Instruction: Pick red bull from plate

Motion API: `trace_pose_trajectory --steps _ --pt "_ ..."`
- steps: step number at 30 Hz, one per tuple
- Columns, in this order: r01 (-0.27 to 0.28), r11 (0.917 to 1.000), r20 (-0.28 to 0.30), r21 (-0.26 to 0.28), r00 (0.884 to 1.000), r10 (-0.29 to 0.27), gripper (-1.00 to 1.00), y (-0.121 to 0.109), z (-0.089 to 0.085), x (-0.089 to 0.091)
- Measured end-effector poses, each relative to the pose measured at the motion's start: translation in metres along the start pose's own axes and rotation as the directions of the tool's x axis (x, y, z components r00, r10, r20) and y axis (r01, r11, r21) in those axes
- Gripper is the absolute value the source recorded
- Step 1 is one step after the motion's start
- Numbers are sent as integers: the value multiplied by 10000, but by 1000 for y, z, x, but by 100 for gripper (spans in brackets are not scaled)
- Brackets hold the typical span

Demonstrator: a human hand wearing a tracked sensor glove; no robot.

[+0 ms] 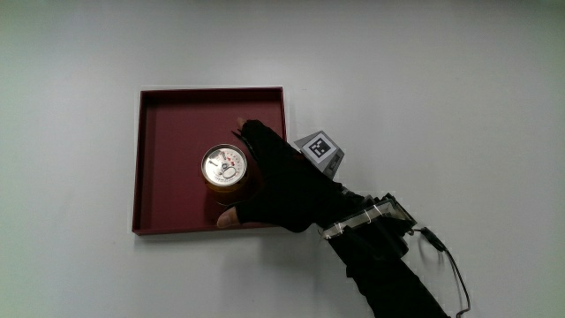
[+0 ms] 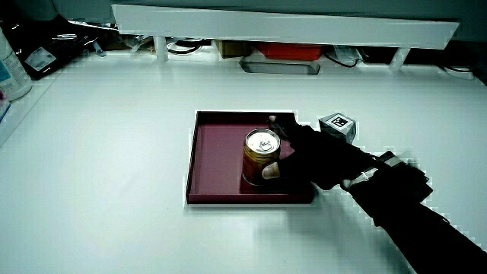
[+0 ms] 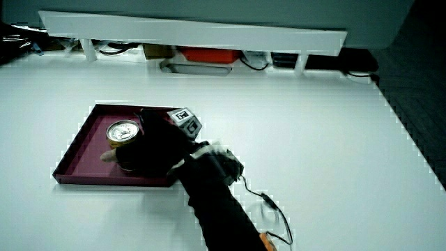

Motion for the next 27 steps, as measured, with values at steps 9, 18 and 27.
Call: trace_pose_trajectory --steps 9,18,27 --pt "-165 9998 -491 120 9986 171 0 3 -3 9" --pt "-578 9933 -756 1000 9950 655 22 1 -2 9" --pt "-849 9739 -591 2104 9933 994 61 -3 -6 9"
